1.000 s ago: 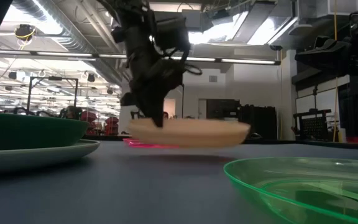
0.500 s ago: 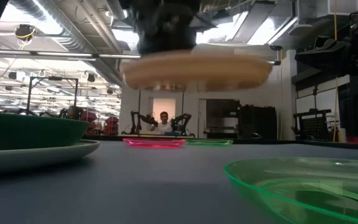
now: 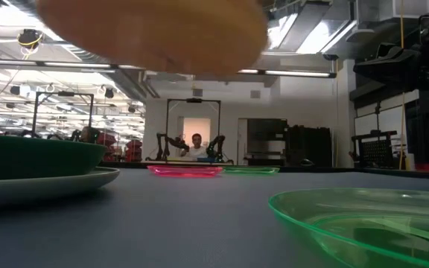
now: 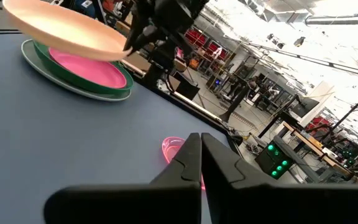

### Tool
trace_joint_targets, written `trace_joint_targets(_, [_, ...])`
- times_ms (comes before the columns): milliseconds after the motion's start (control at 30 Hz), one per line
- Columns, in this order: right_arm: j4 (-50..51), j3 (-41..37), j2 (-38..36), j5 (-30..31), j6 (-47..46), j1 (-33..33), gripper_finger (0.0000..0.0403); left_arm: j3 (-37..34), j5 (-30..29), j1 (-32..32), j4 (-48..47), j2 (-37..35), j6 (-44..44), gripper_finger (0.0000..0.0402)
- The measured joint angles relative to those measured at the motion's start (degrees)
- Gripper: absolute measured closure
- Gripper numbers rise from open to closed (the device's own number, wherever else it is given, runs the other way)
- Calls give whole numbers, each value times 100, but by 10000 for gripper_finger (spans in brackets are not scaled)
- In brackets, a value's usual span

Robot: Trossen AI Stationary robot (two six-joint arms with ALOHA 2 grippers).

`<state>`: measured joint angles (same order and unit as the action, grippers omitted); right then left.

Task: Stack plastic plates
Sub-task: Stack the white plate on top of the dark pink plate

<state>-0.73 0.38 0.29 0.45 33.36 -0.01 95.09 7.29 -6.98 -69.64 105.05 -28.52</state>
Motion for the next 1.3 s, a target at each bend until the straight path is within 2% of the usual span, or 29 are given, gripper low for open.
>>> trace_joint_targets(300, [2,0,-2,-9,0,-2,402,2,-786,-512,-920,-670,-944,397])
trace_joint_targets(533, [4,2,-2,-42,0,-1,402,-214,-1335,-1000,-1109,-1350,-1807,398])
trace_joint_targets(733, [4,2,-2,-44,0,0,402,-1122,-1557,-1343,-1029,-2029,-2785,398])
trace_joint_targets(900, [2,2,-2,-44,0,0,402,-2094,-1556,-1535,-507,-2602,-3408,398])
trace_joint_targets(1167, [2,0,-2,-44,0,-2,402,-3470,-1512,-1651,457,-3349,-3940,397])
trace_joint_targets(1300, [2,2,-2,-44,0,-1,402,-4012,-1309,-1644,766,-3563,-4039,397])
